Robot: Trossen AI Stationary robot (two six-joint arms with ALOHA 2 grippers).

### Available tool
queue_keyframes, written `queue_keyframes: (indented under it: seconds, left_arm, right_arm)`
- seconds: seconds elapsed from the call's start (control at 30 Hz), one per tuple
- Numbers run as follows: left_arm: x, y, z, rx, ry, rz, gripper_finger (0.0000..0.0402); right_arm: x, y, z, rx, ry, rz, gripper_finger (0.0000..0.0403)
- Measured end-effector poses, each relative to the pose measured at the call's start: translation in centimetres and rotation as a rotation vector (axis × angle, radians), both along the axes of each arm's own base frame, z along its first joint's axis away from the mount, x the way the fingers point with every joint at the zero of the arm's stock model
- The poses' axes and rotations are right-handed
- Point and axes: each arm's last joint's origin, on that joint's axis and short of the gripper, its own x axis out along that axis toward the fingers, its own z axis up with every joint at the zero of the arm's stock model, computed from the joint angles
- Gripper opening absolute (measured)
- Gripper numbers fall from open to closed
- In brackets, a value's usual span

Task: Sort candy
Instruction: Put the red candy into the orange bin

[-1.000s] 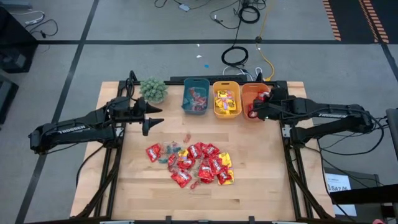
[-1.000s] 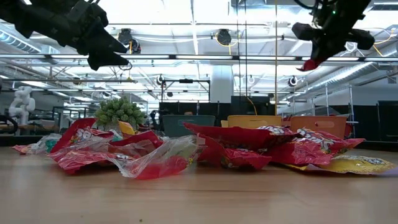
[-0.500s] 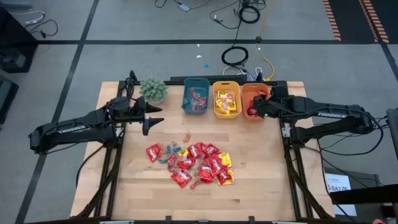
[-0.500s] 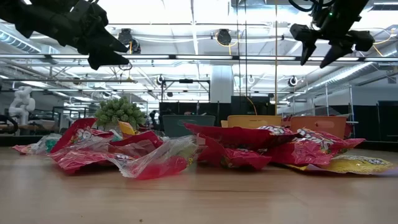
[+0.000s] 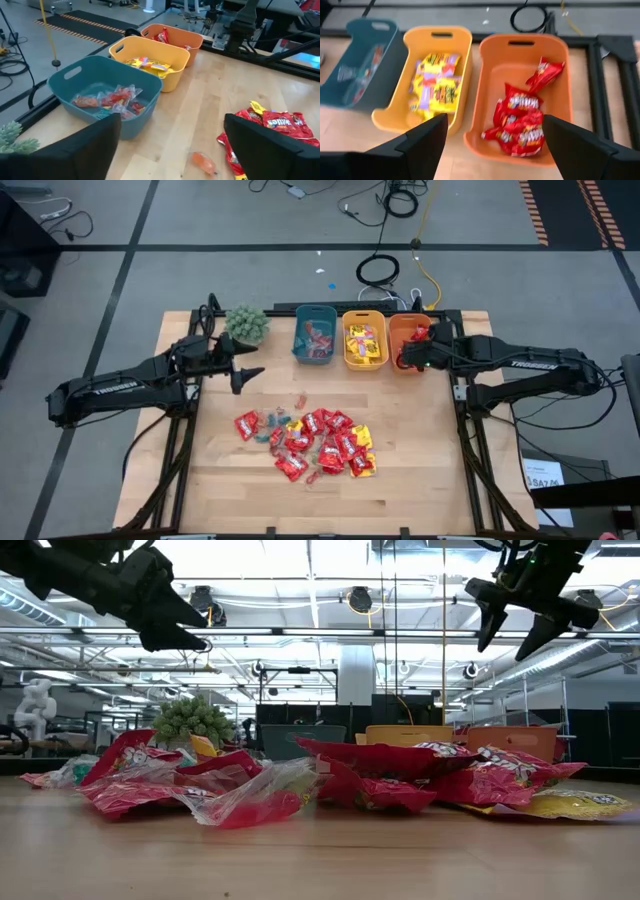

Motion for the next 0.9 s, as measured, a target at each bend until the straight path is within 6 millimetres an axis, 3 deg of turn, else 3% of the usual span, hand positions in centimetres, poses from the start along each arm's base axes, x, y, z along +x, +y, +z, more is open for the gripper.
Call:
queue_keyframes:
  seconds: [0.37, 0.5, 0.77, 0.9]
  left_arm:
    - [0.0, 0.0, 0.2, -0.119, -0.052, 0.046, 0.0384]
    - [0.1, -0.7, 0.8, -0.156, -0.043, -0.016, 0.0384]
    - [-0.2, -2.8, 1.3, -0.172, 0.145, 0.047, 0.0384]
    - [0.0, -3.9, 0.9, -0.274, 0.263, 0.088, 0.0384]
  right_arm:
    - [0.1, 0.6, -0.1, 0.062, 0.013, 0.079, 0.0314]
    - [0.3, 1.3, -0.1, 0.066, 0.020, 0.131, 0.0314]
    - [0.5, 3.2, -0.2, 0.108, 0.024, 0.265, 0.0313]
    - [0.5, 3.9, -0.2, 0.109, 0.019, 0.300, 0.0313]
